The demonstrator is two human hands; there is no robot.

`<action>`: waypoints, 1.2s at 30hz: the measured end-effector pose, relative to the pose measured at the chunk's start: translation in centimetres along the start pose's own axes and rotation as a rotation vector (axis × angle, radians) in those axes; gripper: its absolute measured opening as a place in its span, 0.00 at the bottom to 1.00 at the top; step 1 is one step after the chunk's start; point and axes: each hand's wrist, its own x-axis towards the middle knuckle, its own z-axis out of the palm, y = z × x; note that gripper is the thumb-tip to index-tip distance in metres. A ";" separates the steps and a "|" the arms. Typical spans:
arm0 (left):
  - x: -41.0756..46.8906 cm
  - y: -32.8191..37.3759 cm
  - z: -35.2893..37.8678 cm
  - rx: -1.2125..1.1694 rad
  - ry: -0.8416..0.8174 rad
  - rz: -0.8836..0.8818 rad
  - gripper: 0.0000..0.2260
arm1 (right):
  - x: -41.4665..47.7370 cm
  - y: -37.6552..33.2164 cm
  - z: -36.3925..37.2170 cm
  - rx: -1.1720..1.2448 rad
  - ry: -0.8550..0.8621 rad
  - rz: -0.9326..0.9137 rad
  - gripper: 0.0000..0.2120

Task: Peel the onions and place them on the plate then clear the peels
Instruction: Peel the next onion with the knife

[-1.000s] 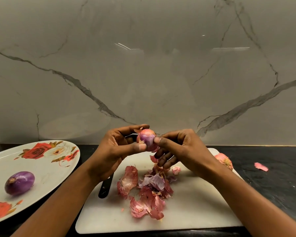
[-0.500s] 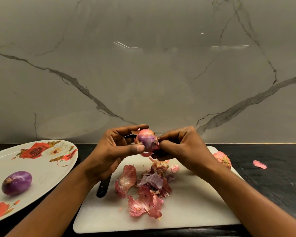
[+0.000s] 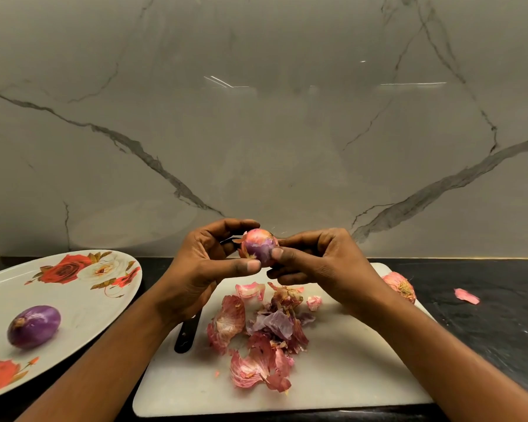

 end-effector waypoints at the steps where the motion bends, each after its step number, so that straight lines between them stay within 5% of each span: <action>1: 0.0 0.0 0.0 -0.004 -0.002 -0.002 0.27 | 0.0 0.0 -0.1 0.015 0.001 0.006 0.13; 13: 0.0 -0.1 0.1 0.041 -0.004 0.024 0.26 | 0.0 0.1 0.0 0.031 0.022 0.028 0.10; 36: 0.2 0.2 -0.1 -0.250 0.007 -0.036 0.23 | 0.2 0.2 -0.3 -0.077 0.077 -0.020 0.08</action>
